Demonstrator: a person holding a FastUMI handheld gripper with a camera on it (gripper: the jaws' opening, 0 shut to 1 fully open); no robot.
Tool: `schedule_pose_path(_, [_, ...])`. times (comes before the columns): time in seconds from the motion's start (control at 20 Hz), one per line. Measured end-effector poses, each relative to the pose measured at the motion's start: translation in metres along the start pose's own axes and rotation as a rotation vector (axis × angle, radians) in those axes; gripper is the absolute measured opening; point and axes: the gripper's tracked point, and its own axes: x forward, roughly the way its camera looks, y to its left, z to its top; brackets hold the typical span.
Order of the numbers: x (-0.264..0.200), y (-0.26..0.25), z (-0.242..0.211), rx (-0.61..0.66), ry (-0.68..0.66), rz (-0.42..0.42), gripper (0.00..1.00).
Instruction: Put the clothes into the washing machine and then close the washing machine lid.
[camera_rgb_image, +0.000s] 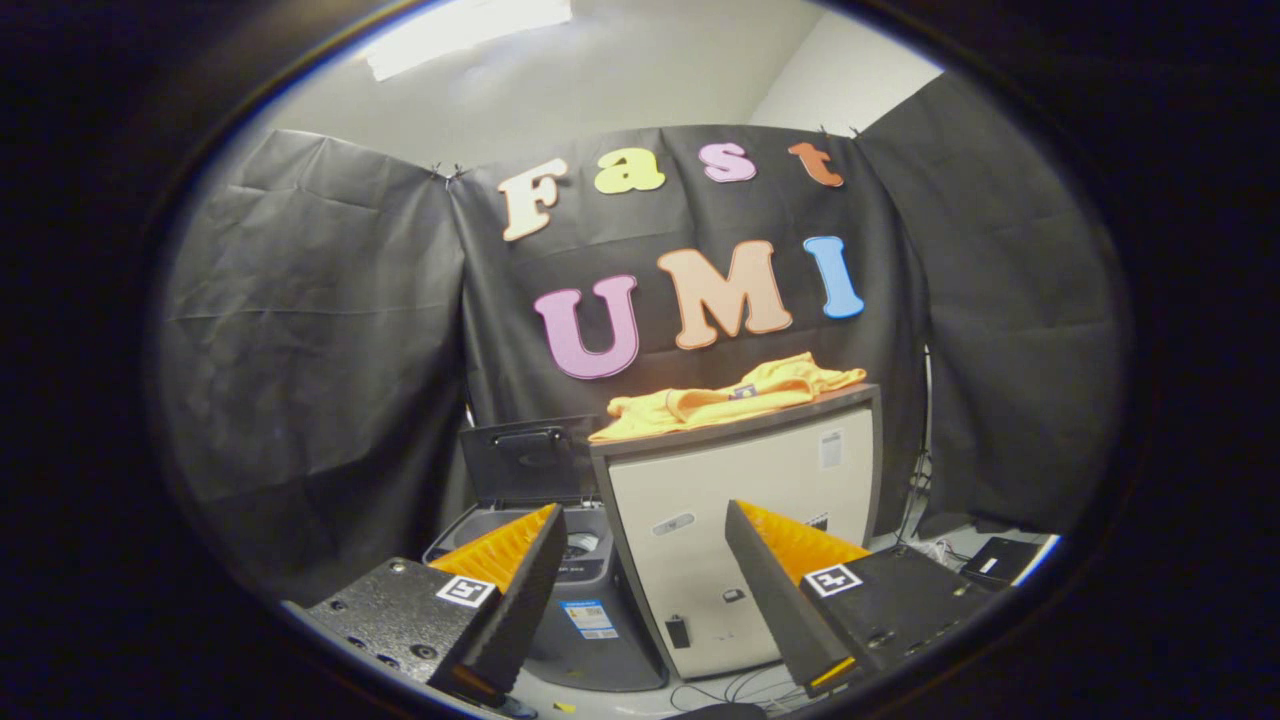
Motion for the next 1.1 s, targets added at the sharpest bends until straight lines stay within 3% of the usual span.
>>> schedule_pose_path(0.45, [0.063, 0.006, 0.041, 0.004, -0.027, -0.016, 0.96])
schedule_pose_path(0.85, [0.144, -0.012, 0.055, -0.044, 0.061, -0.056, 0.97])
schedule_pose_path(1.1, [0.199, -0.043, 0.069, -0.112, 0.132, -0.125, 0.97])
